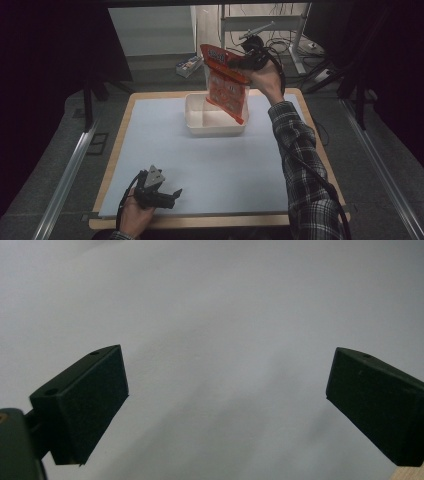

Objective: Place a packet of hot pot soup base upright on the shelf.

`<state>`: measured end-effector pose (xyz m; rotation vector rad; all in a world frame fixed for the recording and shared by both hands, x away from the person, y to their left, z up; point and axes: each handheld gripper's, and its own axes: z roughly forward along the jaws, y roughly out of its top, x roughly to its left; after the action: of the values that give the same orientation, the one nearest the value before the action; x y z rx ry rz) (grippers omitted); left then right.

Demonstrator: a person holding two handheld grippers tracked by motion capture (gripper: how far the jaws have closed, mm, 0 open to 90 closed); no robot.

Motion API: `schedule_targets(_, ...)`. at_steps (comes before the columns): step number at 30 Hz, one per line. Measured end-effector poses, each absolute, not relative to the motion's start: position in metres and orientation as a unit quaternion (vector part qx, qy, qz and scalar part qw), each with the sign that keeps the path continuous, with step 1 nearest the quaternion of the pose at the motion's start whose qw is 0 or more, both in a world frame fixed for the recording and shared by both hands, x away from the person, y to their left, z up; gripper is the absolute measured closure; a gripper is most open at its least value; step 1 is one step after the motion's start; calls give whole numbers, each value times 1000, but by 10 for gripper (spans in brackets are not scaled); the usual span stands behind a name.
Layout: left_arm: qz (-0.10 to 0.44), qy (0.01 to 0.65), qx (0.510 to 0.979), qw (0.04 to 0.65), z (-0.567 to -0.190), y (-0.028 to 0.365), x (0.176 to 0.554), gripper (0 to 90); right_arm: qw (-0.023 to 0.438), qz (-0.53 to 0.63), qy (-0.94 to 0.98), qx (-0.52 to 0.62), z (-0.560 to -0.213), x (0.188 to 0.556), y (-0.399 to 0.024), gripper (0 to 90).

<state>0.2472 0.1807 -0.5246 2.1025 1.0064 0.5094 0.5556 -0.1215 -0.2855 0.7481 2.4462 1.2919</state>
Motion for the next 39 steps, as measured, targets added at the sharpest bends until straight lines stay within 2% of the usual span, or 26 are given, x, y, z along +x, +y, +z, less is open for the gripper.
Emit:
schedule_targets(18, 195, 395, 820, 365, -525, 180, 247, 31, 90, 455, 841, 279, -335, 573, -124, 887)
schedule_targets(24, 194, 392, 824, 360, -526, 178, 248, 31, 101, 453, 835, 296, -339, 579, -137, 861)
schedule_targets(29, 193, 392, 825, 358, -527, 178, 248, 31, 129, 439, 831, 316, -341, 582, -142, 814)
schedule_targets(32, 194, 391, 826, 357, -527, 178, 248, 31, 139, 438, 827, 323, -341, 584, -143, 725)
schedule_targets(37, 194, 392, 827, 354, -526, 177, 248, 30, 166, 428, 827, 325, -342, 584, -142, 415)
schedule_targets(39, 194, 392, 827, 354, -526, 177, 248, 29, 171, 426, 824, 332, -343, 586, -142, 321)
